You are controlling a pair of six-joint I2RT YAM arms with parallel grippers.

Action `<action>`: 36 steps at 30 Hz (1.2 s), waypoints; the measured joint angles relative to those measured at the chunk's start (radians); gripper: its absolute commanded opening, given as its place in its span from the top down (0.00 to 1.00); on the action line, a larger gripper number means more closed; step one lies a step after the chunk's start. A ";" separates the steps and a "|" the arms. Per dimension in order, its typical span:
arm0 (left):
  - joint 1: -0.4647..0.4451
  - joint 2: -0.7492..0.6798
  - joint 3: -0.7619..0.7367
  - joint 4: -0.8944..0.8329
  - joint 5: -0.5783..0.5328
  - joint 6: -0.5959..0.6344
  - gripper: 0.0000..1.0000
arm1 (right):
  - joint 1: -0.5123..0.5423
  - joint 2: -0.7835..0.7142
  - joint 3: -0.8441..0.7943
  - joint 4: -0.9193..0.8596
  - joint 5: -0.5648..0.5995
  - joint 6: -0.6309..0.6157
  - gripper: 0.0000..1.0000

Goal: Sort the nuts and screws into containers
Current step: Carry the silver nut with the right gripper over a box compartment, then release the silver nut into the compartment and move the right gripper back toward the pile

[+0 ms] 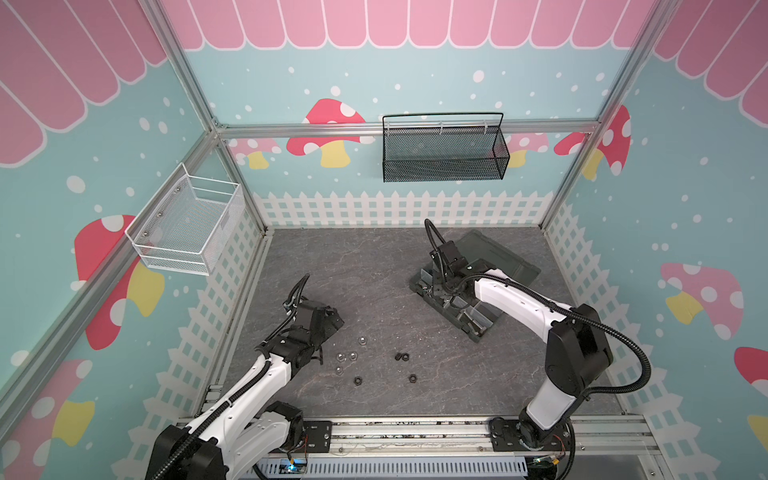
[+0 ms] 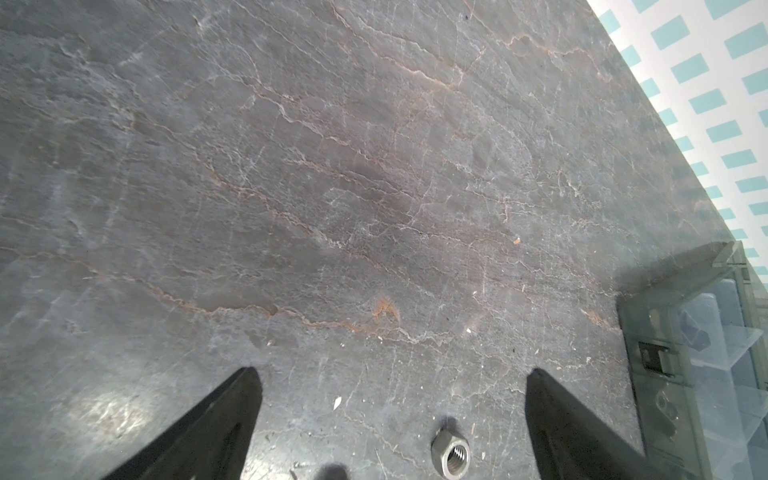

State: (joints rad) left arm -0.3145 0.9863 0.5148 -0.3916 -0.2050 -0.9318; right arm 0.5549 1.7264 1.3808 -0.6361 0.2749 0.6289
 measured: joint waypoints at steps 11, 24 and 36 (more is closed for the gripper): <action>0.000 0.011 0.000 0.001 0.008 0.000 0.01 | -0.076 0.138 0.088 0.012 -0.001 -0.066 0.91; 0.000 0.010 0.000 0.000 0.011 0.000 0.01 | -0.125 0.230 0.086 0.047 -0.018 -0.090 0.65; 0.000 -0.006 0.000 -0.001 0.011 0.000 0.00 | -0.122 0.180 0.069 0.058 -0.032 -0.115 0.48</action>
State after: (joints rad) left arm -0.3145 0.9798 0.5148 -0.3927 -0.1940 -0.9318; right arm 0.4324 1.9064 1.4502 -0.5777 0.2428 0.5137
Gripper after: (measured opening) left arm 0.991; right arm 0.503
